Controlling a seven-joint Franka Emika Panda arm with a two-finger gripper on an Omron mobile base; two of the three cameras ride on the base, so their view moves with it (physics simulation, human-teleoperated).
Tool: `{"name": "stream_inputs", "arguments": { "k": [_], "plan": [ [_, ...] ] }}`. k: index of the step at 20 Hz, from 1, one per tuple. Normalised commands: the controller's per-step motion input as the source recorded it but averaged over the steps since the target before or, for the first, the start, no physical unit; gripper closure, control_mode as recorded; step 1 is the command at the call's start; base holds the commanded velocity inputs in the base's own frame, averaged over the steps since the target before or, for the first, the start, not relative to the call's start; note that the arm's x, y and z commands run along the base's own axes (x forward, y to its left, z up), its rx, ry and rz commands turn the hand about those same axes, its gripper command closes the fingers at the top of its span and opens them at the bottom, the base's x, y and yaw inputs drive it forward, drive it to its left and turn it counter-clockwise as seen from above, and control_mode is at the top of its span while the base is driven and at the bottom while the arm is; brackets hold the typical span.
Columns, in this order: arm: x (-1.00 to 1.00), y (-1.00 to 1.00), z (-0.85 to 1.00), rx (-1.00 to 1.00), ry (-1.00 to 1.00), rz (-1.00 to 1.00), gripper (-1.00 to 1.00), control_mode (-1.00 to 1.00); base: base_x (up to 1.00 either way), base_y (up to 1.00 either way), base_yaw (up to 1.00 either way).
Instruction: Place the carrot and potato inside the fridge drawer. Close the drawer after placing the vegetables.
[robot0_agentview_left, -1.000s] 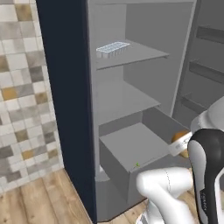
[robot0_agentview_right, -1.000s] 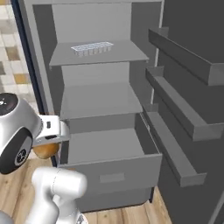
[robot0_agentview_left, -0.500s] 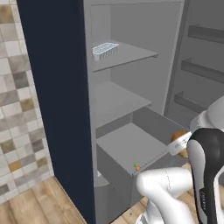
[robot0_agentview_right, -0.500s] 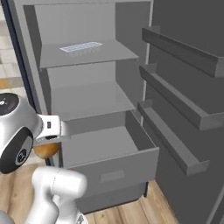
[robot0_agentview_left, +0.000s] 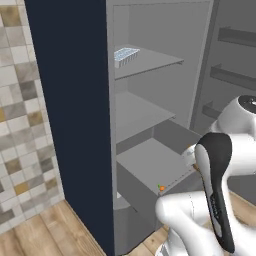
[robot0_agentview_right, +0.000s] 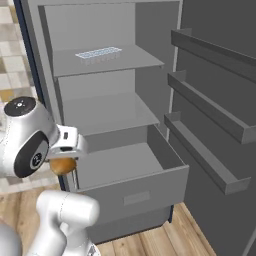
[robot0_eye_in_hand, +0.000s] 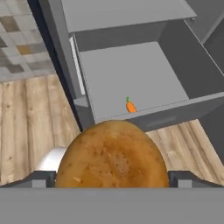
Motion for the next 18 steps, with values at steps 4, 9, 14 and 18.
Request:
{"name": "stream_inputs", "arguments": {
  "k": [4, 9, 14, 18],
  "plan": [
    [0.88, -0.23, -0.43, 0.02, 0.17, -0.03, 1.00, -1.00, 0.00, 0.00, 0.00],
    [0.68, -0.02, -0.80, 0.00, 0.05, 0.11, 1.00, -1.00, 0.00, 0.00, 0.00],
    [0.62, -0.03, -0.82, -0.02, 0.02, 0.04, 1.00, -1.00, 0.00, 0.00, 0.00],
    [0.55, -0.02, -0.70, -0.02, 0.00, 0.01, 1.00, -1.00, 0.00, 0.00, 0.00]
  ]
}}
